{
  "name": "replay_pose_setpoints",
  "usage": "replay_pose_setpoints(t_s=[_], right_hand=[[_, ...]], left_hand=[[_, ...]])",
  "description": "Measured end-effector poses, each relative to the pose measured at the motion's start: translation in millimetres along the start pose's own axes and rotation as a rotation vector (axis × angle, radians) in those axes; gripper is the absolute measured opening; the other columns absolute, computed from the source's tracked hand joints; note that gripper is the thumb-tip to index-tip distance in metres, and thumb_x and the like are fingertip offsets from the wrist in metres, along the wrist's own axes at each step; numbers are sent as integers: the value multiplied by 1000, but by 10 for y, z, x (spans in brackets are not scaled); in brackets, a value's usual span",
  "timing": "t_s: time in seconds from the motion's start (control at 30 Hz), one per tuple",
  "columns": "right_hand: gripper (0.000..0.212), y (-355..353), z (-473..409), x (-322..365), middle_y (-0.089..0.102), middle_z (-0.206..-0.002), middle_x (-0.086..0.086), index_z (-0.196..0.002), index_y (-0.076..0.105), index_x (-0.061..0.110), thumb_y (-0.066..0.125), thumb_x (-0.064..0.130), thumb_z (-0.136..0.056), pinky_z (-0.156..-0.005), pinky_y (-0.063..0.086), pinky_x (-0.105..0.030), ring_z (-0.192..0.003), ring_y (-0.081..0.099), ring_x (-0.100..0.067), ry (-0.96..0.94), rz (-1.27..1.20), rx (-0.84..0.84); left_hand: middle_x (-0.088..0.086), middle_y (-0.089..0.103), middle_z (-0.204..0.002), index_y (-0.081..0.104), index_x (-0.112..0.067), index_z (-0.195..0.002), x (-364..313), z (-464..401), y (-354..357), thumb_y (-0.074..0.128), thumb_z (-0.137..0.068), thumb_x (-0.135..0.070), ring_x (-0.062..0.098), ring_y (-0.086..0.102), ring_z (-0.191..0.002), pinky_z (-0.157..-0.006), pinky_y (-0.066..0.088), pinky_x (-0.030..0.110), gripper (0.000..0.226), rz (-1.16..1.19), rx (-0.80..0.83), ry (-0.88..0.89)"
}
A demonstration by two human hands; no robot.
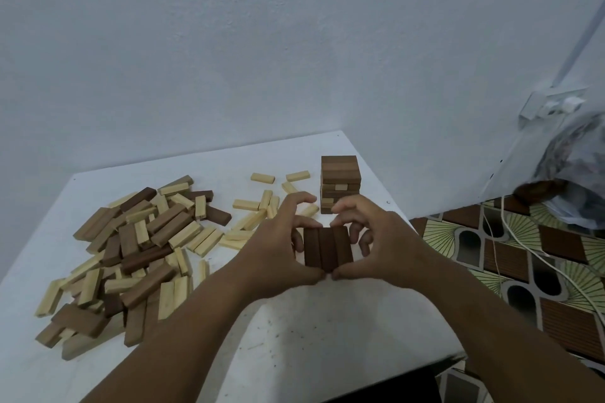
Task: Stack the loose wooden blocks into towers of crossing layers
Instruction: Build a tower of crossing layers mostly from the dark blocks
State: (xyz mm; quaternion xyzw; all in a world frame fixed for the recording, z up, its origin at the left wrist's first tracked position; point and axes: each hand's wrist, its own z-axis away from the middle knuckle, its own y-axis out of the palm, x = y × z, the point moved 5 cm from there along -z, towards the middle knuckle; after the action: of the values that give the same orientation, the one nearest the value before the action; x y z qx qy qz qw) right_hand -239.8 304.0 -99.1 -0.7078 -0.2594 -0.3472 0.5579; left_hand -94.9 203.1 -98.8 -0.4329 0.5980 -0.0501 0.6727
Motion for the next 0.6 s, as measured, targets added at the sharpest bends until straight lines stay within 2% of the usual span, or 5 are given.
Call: replay_pose_setpoints(t_s=[0.07,0.17,0.3,0.4,0.6], right_hand=[[84,-155,-81,75,65,-111,18,-118,48,42,96,40,-50,-57,54,-39,-72,56,-31,-36,5,-34],[81,-392,-226,169,67,-107,19,-115,49,40,98,30,-51,-56,48,-29,-61,47,-8,-46,-5,-68],[80,-631,-487,187,63,-98,34,-117,46,37,96,28,-55,-58,40,-16,-67,49,-2,-24,48,-71],[83,-758,-716,98,65,-106,22,-116,44,43,95,35,-52,-64,45,-23,-84,51,-7,-6,60,-86],[85,-908,-1031,-117,65,-108,19,-116,42,46,95,41,-50,-66,44,-28,-92,51,-11,12,65,-68]], left_hand=[[-17,66,-110,30,-45,-132,-97,-114,-91,93,-57,-22,8,55,-75,-65,53,23,100,10,-20,15],[-21,66,-106,30,-46,-130,-196,-336,-234,92,-57,-21,0,52,-69,-66,45,18,99,16,-43,23],[-27,65,-109,30,-46,-131,-257,-663,-392,92,-56,-23,-5,50,-103,-79,39,18,99,24,-63,25],[-25,66,-112,29,-46,-131,-278,-904,-461,91,-58,-23,-11,48,-112,-83,38,13,99,19,-56,30],[-20,65,-114,26,-51,-131,-220,-1312,-460,91,-60,-21,11,61,-108,-86,51,31,101,-1,-7,13]])
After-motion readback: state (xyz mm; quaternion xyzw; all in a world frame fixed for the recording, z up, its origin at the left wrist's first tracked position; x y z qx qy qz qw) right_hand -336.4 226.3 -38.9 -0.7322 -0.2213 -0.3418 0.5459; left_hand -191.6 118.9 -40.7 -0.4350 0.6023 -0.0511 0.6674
